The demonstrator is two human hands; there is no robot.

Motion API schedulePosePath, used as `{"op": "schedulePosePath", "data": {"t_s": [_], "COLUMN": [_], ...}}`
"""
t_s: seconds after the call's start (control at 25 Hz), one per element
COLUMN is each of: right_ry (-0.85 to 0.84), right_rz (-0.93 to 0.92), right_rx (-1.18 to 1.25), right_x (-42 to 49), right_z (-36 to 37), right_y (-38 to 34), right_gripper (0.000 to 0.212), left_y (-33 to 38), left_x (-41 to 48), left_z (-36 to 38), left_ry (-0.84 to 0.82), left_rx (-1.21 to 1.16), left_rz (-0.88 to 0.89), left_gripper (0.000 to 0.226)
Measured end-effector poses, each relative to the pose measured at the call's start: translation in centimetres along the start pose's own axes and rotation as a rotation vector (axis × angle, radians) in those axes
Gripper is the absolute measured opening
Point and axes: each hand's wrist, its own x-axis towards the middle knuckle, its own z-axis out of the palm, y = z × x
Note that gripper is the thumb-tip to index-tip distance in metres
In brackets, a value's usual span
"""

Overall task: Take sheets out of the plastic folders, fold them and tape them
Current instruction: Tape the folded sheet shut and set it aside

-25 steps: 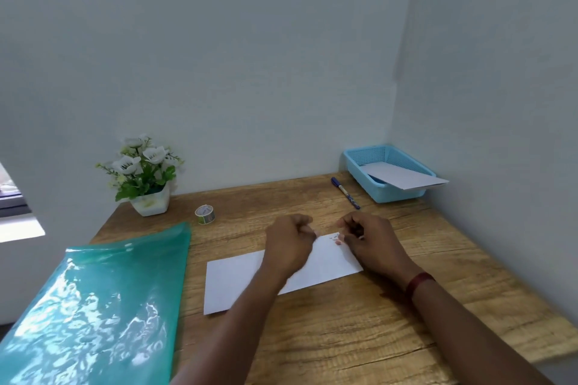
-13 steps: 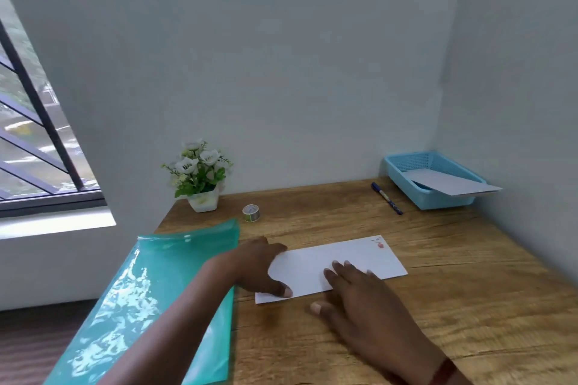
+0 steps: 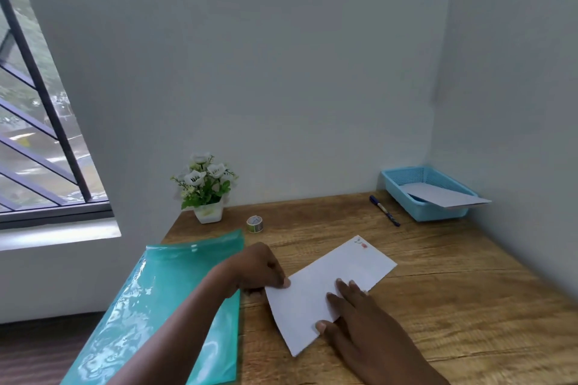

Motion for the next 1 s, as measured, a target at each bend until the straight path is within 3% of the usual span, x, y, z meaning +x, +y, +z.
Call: {"op": "schedulePosePath", "data": {"t_s": [0.08,0.12,0.24,0.28,0.32,0.44,0.56,0.64,1.0], "right_ry": [0.099,0.236,0.793,0.852,0.803,0.431,0.15,0.058,0.561], "right_rz": [0.018,0.011,0.025,0.113,0.244,0.519,0.534,0.506,0.339], "right_rx": [0.068,0.115,0.417,0.567,0.742,1.271,1.575,1.654,1.432], "right_x": [-1.0,-1.6,-3.9,-4.4,-4.9,-5.7,-6.3,-6.4,-6.2], "right_z": [0.3,0.9,1.7,1.6,1.0,-0.5,-2.3,-2.9,-7.0], "right_y": [-0.3,-0.2,0.4,0.6,0.6,0.9,0.6,0.5,4.4], "right_gripper": [0.115,0.1,0.019,0.007,0.015,0.01,0.022,0.022,0.015], "left_y": [-0.2,-0.2,0.4,0.5,0.6,1.2,2.9,4.2,12.4], "left_x": [-1.0,-1.6,-3.2,-3.7,-4.2,-5.4,-6.3,-6.7,-4.5], "left_z": [0.0,0.0,0.1,0.3,0.4,0.9,1.8,2.5,7.4], "left_ry": [-0.062,-0.059,-0.021,-0.014,-0.009,0.024,0.087,0.145,0.329], "left_rx": [-0.102,-0.156,-0.364,-0.422,-0.466,-0.528,-0.589,-0.628,-0.851], "left_rz": [-0.017,-0.012,0.016,0.027,0.04,0.083,0.126,0.157,0.306], "left_gripper": [0.017,0.017,0.018,0.019,0.02,0.02,0.014,0.013,0.009]}}
